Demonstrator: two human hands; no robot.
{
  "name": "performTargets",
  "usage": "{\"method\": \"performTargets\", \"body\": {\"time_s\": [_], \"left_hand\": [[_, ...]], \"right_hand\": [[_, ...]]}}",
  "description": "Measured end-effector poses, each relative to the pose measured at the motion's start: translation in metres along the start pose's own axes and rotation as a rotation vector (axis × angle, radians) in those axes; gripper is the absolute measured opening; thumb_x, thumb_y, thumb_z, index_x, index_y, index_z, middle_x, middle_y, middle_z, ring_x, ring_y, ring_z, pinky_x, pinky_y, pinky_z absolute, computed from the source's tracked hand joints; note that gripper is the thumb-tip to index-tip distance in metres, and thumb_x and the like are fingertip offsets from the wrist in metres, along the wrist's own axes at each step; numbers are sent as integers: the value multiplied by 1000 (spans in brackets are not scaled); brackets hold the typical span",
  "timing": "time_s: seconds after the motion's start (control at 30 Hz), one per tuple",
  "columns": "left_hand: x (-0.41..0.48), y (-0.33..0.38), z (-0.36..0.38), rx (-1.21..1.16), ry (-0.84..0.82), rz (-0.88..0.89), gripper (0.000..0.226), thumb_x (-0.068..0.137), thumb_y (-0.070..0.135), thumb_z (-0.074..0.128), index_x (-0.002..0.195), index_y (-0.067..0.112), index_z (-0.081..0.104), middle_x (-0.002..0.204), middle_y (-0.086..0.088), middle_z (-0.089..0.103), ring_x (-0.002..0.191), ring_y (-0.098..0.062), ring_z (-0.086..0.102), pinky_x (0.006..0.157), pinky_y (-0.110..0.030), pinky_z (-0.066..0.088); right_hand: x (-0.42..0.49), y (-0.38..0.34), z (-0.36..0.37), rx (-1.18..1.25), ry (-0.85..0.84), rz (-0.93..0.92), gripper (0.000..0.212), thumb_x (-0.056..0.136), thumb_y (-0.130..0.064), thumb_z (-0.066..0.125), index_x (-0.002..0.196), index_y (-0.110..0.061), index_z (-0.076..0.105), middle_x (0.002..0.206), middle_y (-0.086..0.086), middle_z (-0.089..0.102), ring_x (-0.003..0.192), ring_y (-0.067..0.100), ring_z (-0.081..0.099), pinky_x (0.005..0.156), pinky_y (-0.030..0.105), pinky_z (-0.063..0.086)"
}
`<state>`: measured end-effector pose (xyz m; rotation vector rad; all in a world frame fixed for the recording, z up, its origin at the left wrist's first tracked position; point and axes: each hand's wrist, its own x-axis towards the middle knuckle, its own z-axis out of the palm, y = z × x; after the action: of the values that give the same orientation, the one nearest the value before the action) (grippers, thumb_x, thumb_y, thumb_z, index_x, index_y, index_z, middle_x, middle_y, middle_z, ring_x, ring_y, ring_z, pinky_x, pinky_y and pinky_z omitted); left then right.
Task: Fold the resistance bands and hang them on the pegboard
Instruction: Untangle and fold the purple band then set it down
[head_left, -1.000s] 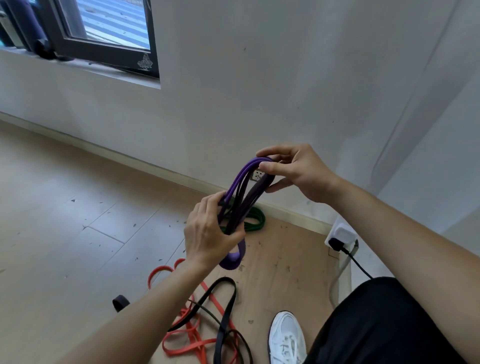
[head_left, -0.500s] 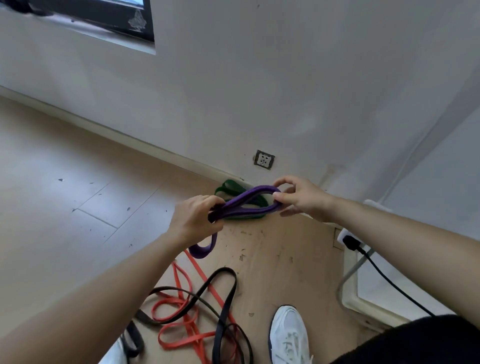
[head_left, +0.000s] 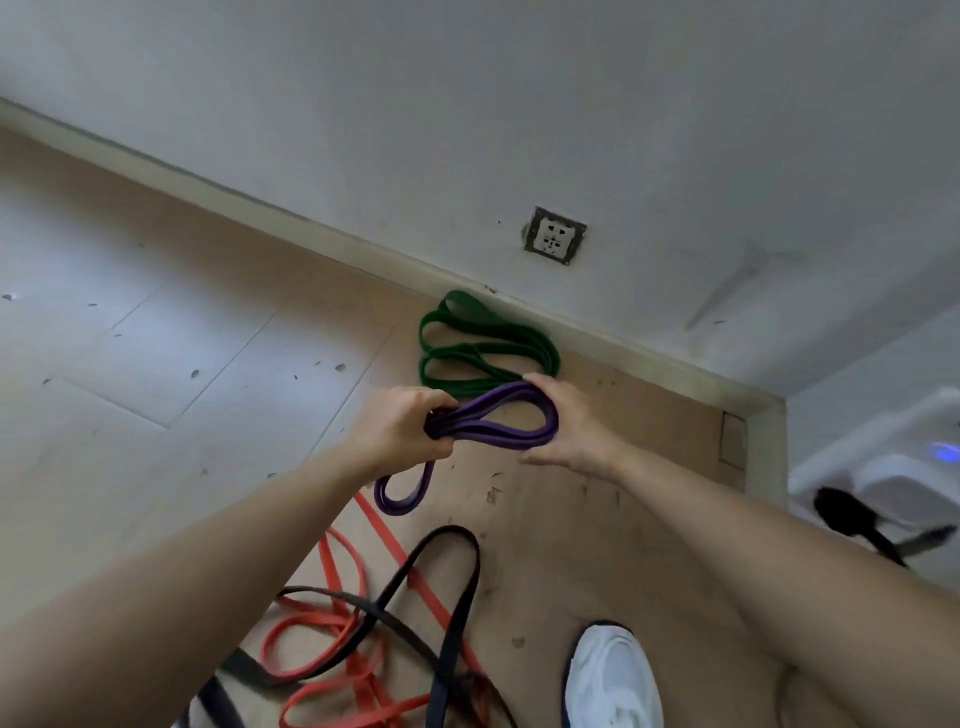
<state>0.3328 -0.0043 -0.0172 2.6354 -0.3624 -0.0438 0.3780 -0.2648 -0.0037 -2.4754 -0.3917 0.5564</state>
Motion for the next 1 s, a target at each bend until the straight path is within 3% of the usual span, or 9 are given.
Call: {"method": "performTargets", "body": {"time_s": [0.1,0.23,0.37,0.53,0.63,0.73,0.87,0.93,1.0], "left_hand": [[23,-12,29,28,-43,27,32,85,38,73,116,31,69,83,15,62,70,-8,54,59,-20,42],[53,-25,63,83,-74,116,33,87,43,68,116,27,68,90,7,67,82,-16,62,63,-26,46],[82,-33,89,99,-79,97,44,84,45,69,124,27,65,102,2,69,97,-21,61,72,-32,49],[79,-45,103,64,-157,100,77,75,54,78,139,19,56,125,-4,65,113,-23,54,91,-36,52],[67,-48,98,188,-179,161,95,69,70,74,147,21,49,138,-2,59,122,-25,50,101,-39,48],[56,-44,94,330,-152,70,105,66,80,69,152,28,38,144,0,52,128,-26,47,102,-41,44],[47,-40,86,263,-142,-78,93,70,72,73,144,24,46,125,-1,57,109,-22,52,84,-34,53],[43,-43,83,218,-149,-60,79,73,68,74,136,24,56,119,0,60,105,-20,55,85,-36,54],[38,-52,83,88,-185,-64,78,75,63,76,139,24,55,128,0,59,113,-21,55,93,-34,52]], "right_hand": [[27,46,31,85,51,58,103,51,-56,84,142,-28,48,133,-2,59,124,16,58,107,43,49],[37,76,50,85,103,158,88,68,-35,90,144,-24,48,133,-3,63,122,16,61,106,35,49],[49,91,56,-98,207,195,68,72,-51,83,131,-30,56,121,-3,62,112,22,57,94,38,51],[59,93,59,-172,176,237,79,70,-44,87,138,-28,49,125,9,54,119,33,46,95,37,39],[57,93,57,-167,118,249,89,68,-41,88,144,-30,43,130,10,49,123,34,41,98,37,37],[54,90,53,-174,81,252,93,70,-41,87,148,-33,39,135,10,50,126,35,42,102,38,39],[57,81,52,-160,79,261,74,77,-34,85,141,-25,48,133,11,56,125,33,51,101,38,44],[59,79,51,-165,80,261,67,79,-34,83,137,-25,49,131,10,58,122,32,53,99,39,47],[59,80,50,-165,72,259,67,80,-34,83,137,-26,49,131,9,58,121,31,54,98,39,48]]}}
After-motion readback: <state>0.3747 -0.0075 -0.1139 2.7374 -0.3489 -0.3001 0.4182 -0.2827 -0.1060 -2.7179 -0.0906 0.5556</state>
